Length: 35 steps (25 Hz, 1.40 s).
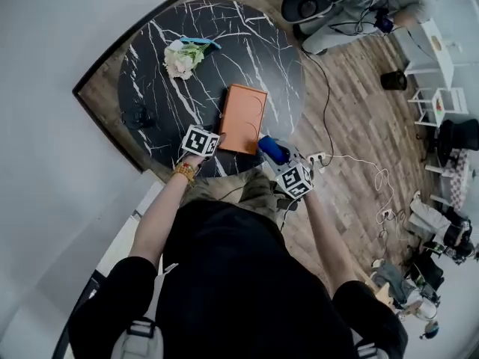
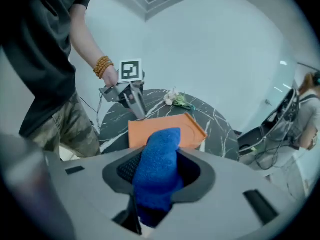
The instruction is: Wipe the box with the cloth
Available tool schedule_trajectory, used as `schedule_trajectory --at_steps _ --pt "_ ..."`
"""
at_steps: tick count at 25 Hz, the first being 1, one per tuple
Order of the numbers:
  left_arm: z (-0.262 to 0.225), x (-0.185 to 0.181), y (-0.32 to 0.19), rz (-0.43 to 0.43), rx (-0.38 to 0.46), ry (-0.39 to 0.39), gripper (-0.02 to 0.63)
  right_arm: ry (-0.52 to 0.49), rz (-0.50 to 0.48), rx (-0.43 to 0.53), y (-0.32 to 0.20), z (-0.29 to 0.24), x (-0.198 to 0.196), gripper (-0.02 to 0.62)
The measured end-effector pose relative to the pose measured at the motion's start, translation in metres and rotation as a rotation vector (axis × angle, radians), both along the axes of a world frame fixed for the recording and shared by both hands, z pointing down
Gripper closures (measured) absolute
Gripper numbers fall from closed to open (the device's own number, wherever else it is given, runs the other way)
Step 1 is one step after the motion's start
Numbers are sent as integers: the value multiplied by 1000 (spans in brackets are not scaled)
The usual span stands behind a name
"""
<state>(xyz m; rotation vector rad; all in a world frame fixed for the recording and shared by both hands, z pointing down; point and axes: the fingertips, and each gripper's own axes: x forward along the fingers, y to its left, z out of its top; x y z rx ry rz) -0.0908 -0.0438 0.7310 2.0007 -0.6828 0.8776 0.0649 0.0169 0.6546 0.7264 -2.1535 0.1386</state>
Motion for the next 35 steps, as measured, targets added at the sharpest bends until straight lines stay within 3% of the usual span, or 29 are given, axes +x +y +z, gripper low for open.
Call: schedule_trajectory --at_steps 5,9,15,18,22,28,32,35 --pt "2 10 7 -128 -4 -23 374 52 -158 92 -100 -10 49 460" --pt "5 16 10 -250 -6 -106 362 109 -437 148 -174 5 51 460" --pt "6 30 12 -435 -29 -231 322 145 -892 202 -239 35 10 460" --pt "7 37 10 -428 -38 -293 319 167 -1052 225 -254 53 -18 460" --pt "13 40 11 -335 -123 -370 321 212 -1272 246 -249 80 -51 460" --pt "15 41 8 -313 -233 -333 319 264 -1552 250 -236 109 -75 460" --pt "17 37 4 -317 -243 -333 316 333 -1756 392 -235 121 -83 460" --pt "19 37 7 -333 -259 -310 308 358 -1856 473 -231 120 -81 460"
